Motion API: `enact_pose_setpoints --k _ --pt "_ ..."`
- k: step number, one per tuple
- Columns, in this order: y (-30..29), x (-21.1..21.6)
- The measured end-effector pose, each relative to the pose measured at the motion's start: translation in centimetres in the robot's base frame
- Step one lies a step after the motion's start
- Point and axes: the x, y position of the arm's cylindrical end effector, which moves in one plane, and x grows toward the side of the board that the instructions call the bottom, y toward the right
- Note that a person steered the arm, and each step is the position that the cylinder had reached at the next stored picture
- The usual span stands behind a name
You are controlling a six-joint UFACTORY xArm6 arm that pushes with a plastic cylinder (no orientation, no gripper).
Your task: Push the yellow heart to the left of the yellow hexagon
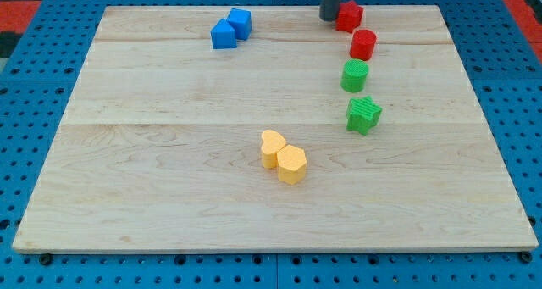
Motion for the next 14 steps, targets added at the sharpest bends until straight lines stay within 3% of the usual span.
enact_pose_setpoints --k 2,3,5,6,10,12,13,14 --pt "1.3 0.0" --pt "-4.0 0.2" --pt "-4.5 10.8" --pt "-3.2 12.3" --pt "0.7 13.8" --pt "-9.4 15.6" --pt "-10.2 22.5" --pt "-10.9 24.0"
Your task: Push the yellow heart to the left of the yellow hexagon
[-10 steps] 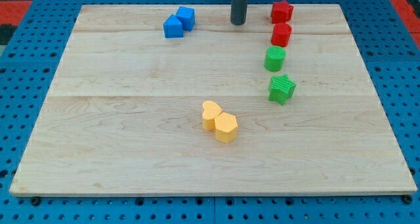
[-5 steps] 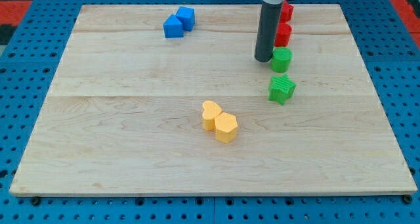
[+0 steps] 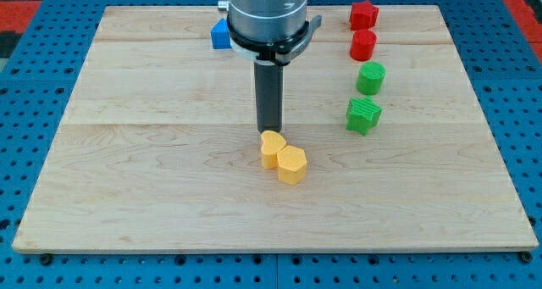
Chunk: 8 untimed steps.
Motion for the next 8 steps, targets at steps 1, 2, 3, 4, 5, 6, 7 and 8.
enact_pose_setpoints --k 1,2,3,4,5,6,7,8 --pt "2.6 2.6" --pt "2.9 3.5" --pt "2.9 3.5" --pt "0.8 4.0" --pt "-2.8 4.0" --pt "-4.0 4.1" --pt "-3.7 3.8" --pt "-7.5 3.7"
